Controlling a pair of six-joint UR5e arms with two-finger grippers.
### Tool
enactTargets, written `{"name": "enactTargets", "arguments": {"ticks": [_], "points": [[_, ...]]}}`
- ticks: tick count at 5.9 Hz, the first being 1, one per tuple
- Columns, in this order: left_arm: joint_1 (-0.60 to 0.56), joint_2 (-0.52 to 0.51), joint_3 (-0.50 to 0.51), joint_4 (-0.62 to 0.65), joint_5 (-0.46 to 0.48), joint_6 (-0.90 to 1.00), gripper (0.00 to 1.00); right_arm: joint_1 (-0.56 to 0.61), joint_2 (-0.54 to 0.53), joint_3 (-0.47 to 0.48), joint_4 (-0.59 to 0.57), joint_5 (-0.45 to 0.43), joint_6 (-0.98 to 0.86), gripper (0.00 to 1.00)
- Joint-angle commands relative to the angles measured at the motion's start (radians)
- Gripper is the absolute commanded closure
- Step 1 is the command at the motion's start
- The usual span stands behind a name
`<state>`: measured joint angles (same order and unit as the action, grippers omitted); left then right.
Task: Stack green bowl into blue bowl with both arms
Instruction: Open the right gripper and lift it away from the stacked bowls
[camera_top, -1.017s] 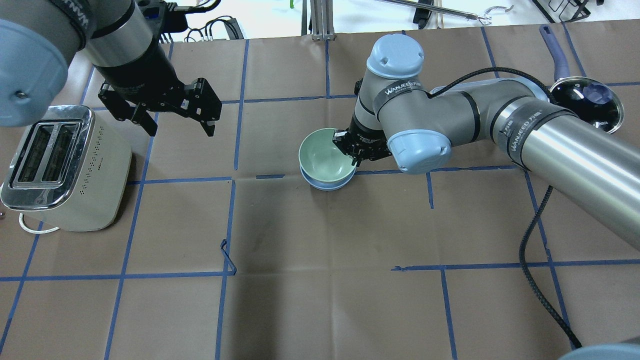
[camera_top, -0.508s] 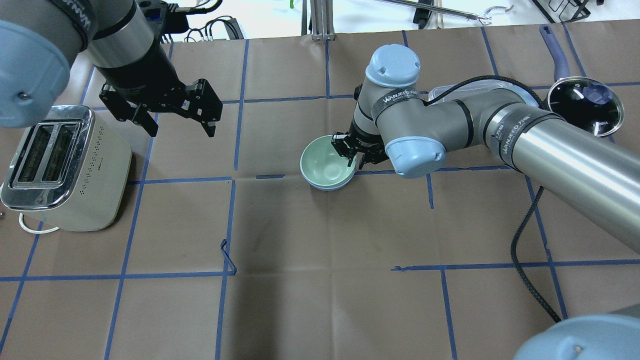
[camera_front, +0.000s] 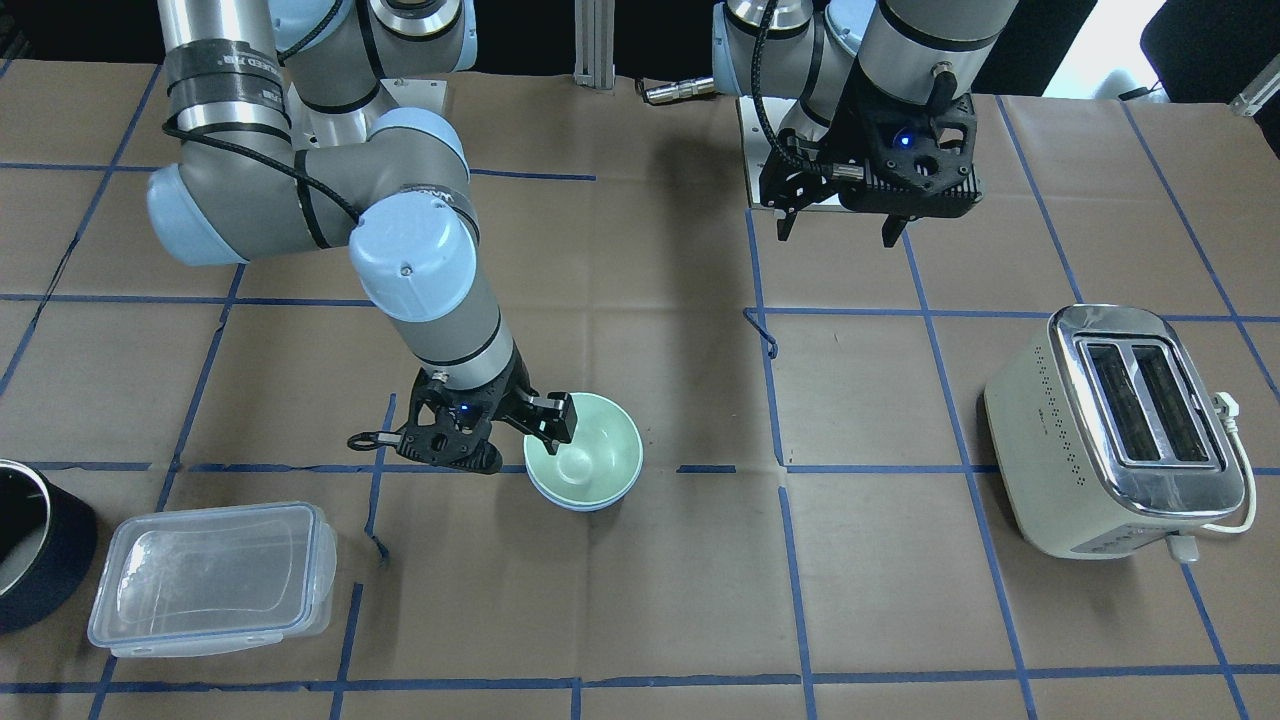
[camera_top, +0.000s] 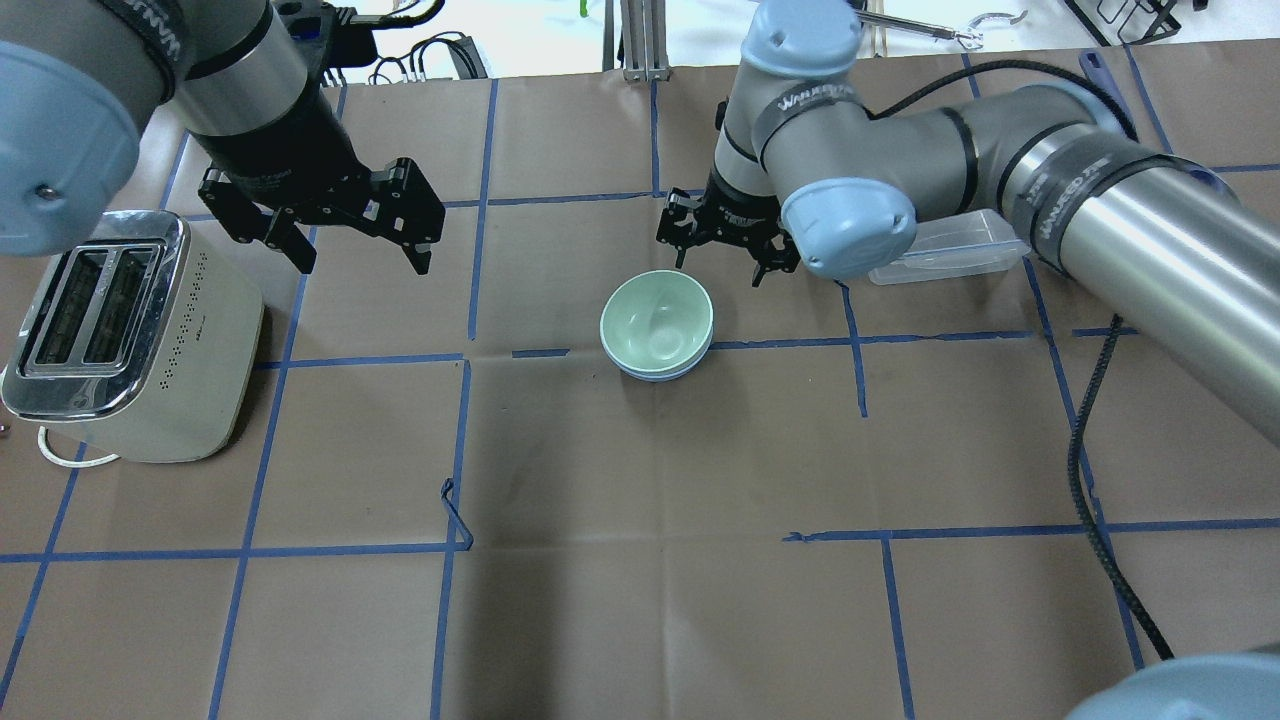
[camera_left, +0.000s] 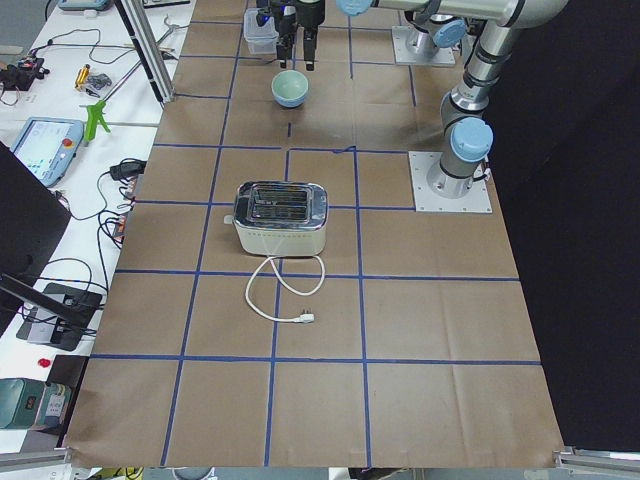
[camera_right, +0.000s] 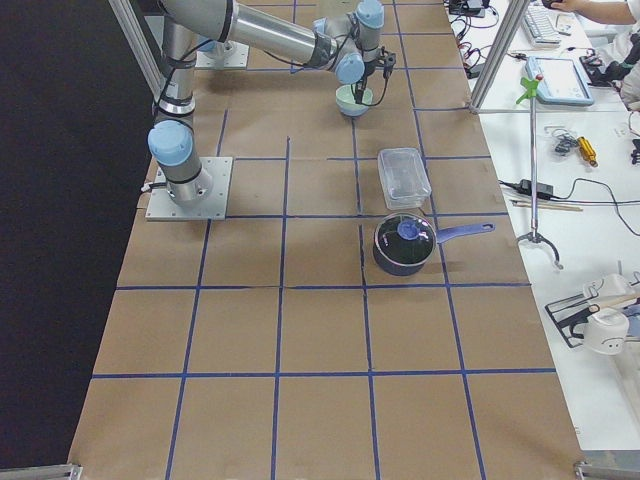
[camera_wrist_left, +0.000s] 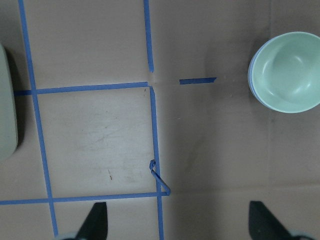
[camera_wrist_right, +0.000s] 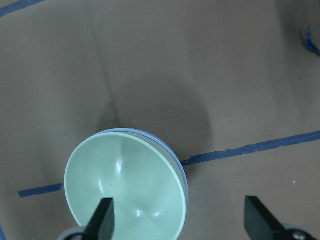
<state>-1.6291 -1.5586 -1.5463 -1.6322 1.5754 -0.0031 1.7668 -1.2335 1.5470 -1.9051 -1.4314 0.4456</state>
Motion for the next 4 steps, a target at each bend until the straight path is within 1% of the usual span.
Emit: {"name": "enactTargets", "arguments": {"ticks": [1,2,3,4], "points": [[0.0,0.0,0.0,0.0,0.0,0.0,0.01,-0.07,-0.128,-0.074,0.278,-0.018,-0.139,0.0],[0.0,0.0,0.0,0.0,0.0,0.0,0.01,-0.149,-0.197,-0.074,0.391,-0.073,-0.254,0.0],[0.0,0.0,0.0,0.0,0.0,0.0,0.01,-0.221,-0.236,-0.071,0.462,-0.119,-0.375,0.0],[0.0,0.0,0.0,0.0,0.0,0.0,0.01,-0.24,-0.266,-0.064,0.48,-0.124,-0.392,0.0]]}}
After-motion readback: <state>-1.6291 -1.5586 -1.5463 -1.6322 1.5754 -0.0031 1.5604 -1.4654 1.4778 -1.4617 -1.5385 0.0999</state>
